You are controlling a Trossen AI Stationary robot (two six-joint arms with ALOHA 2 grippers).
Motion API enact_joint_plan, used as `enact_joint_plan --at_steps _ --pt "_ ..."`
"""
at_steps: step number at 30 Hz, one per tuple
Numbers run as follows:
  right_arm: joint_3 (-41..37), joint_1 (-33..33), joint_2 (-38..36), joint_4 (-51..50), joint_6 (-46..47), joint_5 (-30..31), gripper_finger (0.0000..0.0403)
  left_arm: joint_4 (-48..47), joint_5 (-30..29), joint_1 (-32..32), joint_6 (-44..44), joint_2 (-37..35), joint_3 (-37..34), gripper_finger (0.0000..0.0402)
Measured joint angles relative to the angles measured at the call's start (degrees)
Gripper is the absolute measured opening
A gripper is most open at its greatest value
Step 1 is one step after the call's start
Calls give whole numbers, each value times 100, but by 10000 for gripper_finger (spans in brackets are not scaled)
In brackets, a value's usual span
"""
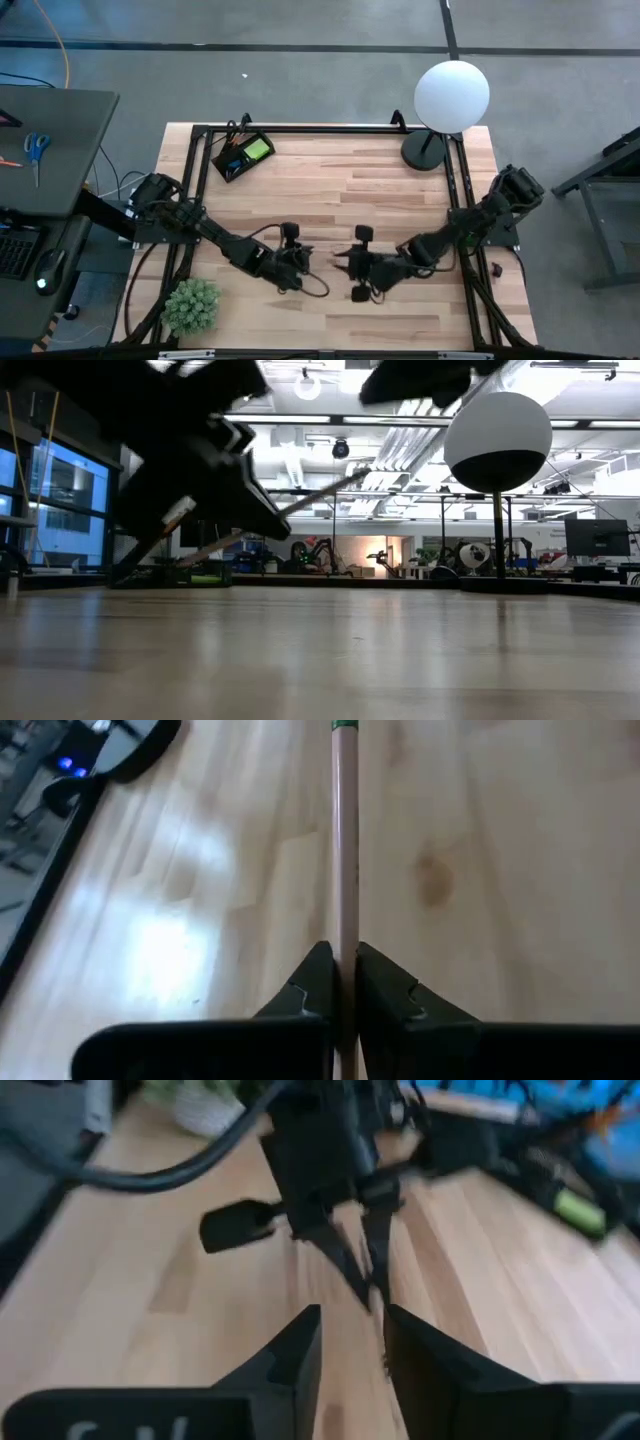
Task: Pick and place office supplies into organizer
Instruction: Put the pink pencil into the black desk organizer
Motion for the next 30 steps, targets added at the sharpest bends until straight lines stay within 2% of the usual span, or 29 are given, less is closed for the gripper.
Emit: enact_joint_plan --at_steps 7,11,17,22,30 --pt "0 292 -160 213 -540 803 131 1050 240 -225 42 -782 -533 2" --pt "-2 303 -164 571 -885 834 139 2118 791 -277 319 -1388 -1024 2" --pt "-2 284 -160 1805 -1989 328 141 3899 1239 -249 540 -1970 -1931 2" --pt "-2 -131 15 2927 -2323 -348 134 5270 1684 -259 1024 -2078 -2340 2" --pt "2 -763 240 3471 -2415 -1734 130 5527 2141 -255 815 -2076 -2537 2"
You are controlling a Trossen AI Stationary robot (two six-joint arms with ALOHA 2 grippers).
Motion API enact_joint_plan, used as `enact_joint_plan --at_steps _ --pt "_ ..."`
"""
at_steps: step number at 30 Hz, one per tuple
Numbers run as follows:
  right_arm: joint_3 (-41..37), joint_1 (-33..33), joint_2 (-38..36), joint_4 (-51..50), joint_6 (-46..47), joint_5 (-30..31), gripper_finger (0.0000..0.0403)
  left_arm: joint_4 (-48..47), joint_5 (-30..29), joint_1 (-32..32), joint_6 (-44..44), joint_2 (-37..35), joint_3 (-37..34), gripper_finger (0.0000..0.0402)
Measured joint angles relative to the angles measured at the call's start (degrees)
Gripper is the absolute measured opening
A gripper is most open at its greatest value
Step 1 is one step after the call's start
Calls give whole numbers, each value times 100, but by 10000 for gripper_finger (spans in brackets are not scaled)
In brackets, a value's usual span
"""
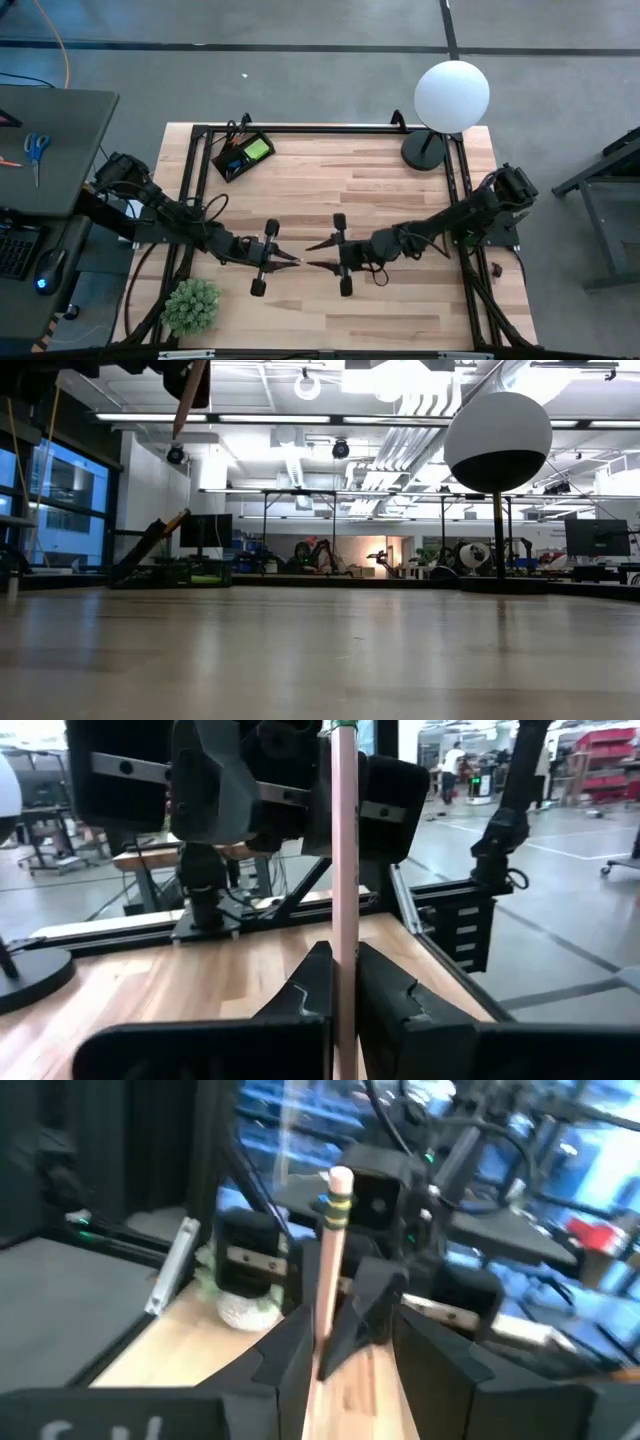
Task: Pick and place office supplies into organizer
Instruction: Put the pink pencil into the black desk organizer
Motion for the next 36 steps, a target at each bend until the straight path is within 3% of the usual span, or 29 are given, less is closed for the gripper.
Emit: enact_joint_plan --at_steps 4,18,29,36 --pt "0 -33 177 410 -344 -404 130 117 261 -2 -55 0 0 3" --pt "0 -42 265 1062 -643 -545 129 105 321 0 -233 3 0 3" --pt "-1 -247 715 1785 -257 -1003 127 9 319 -1 -225 7 2 3" --pt "-4 -243 820 1892 -348 -941 67 -27 318 0 -213 7 2 3"
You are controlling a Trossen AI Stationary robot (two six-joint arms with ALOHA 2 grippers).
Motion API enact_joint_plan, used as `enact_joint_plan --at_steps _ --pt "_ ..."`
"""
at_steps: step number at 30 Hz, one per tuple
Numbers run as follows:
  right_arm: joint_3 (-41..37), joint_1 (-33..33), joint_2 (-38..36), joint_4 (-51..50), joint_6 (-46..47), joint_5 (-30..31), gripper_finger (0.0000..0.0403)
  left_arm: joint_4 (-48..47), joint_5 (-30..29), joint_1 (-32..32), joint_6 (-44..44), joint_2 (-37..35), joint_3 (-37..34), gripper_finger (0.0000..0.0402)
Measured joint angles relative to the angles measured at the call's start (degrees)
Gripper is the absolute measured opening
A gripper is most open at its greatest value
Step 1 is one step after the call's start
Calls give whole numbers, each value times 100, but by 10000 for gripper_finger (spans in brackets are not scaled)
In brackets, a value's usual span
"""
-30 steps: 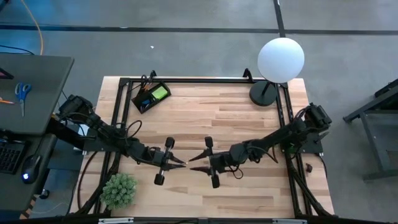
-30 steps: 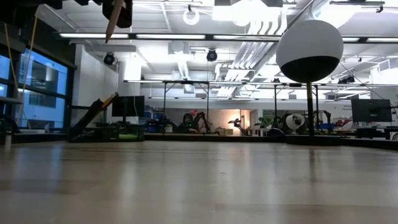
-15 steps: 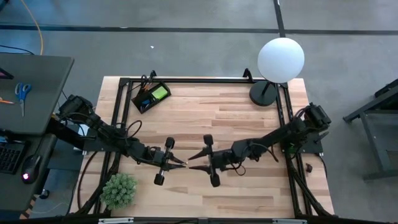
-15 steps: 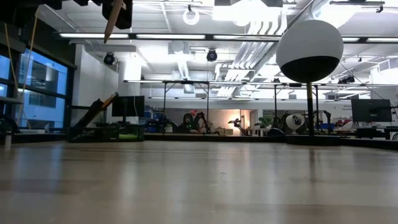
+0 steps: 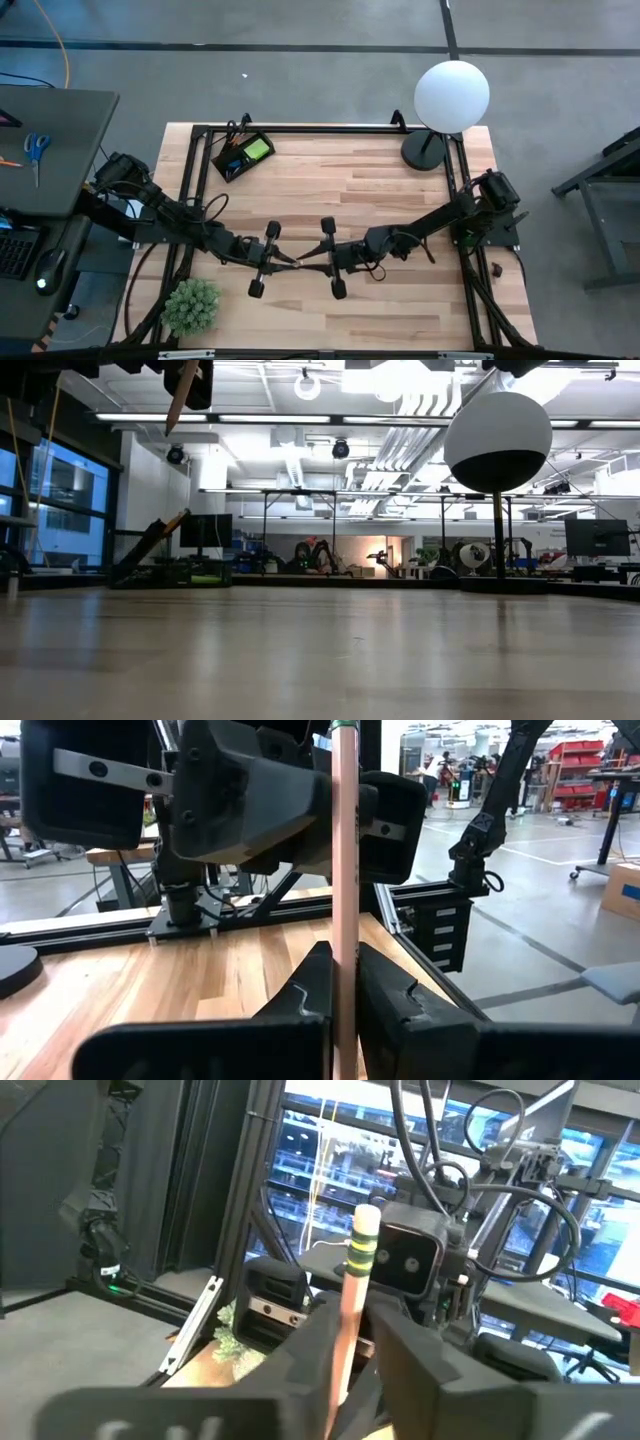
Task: Pick and place office supplies into organizer
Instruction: Put the pink pencil into the black desk organizer
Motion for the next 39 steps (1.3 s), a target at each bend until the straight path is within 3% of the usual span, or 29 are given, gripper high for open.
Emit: enact_joint_plan --at_steps 5,14,29,39 --pt "0 2 0 7 -127 -20 8 -7 -1 -2 4 0 0 3" --pt "0 4 0 -13 -113 -46 3 -7 -2 -4 2 2 0 3" --pt "2 -43 0 57 208 6 60 -122 -283 0 -48 2 0 3" --pt "2 -81 0 -28 238 135 9 -176 -325 0 -37 2 0 3"
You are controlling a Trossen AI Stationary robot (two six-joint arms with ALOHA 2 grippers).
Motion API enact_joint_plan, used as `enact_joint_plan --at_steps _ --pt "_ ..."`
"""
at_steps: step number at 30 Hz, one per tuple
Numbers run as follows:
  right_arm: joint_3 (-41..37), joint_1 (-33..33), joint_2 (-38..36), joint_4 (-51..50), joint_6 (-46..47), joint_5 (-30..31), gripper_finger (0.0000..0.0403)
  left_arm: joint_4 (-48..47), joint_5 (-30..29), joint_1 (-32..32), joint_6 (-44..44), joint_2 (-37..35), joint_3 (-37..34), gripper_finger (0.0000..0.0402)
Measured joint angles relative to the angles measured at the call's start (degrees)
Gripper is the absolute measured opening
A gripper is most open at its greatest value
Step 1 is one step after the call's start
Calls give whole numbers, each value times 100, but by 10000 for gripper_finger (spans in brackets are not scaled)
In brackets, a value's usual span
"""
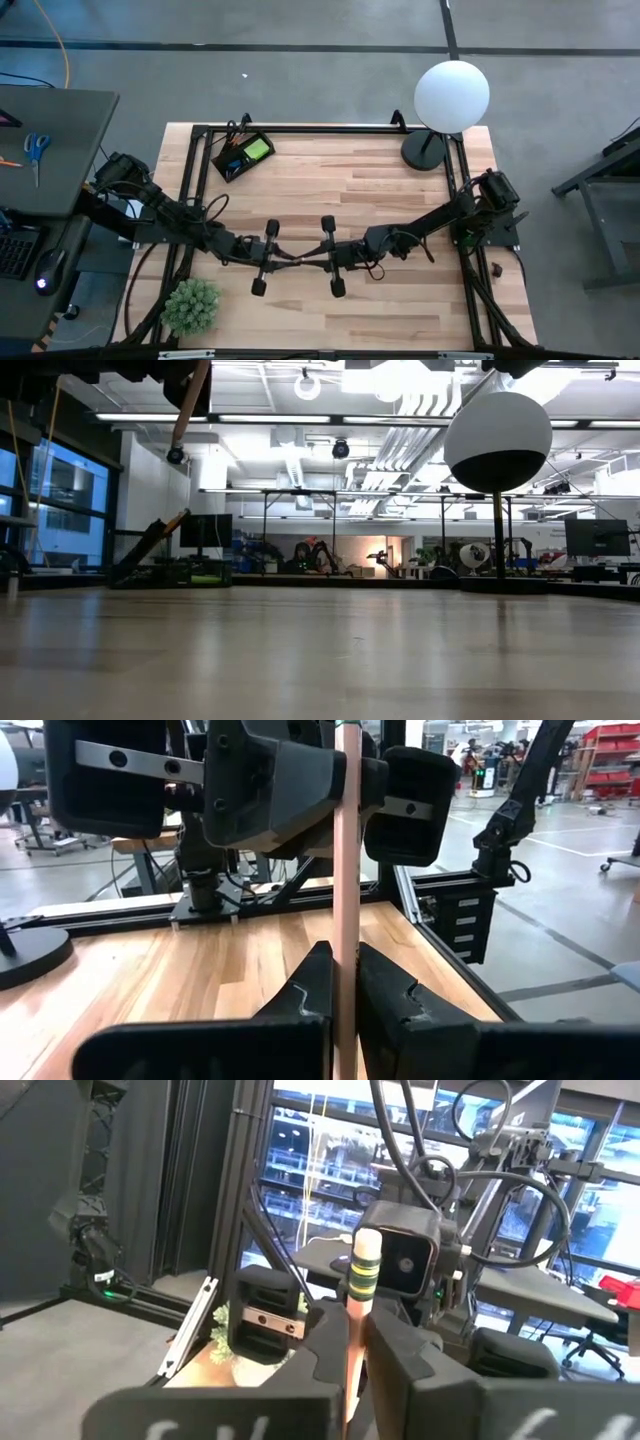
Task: Pick and place office supplies into organizer
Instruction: Put the pink pencil into the black desk organizer
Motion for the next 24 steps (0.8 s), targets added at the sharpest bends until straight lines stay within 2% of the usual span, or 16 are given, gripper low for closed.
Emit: enact_joint_plan --at_steps 7,16,24 --pt "0 0 0 -73 28 124 6 -51 -139 0 -2 0 0 14" --pt "4 -9 0 -440 96 714 2 -375 -850 -2 -461 2 2 94" --pt "4 -7 0 -1060 323 1163 1 -459 -938 -4 -459 2 2 143"
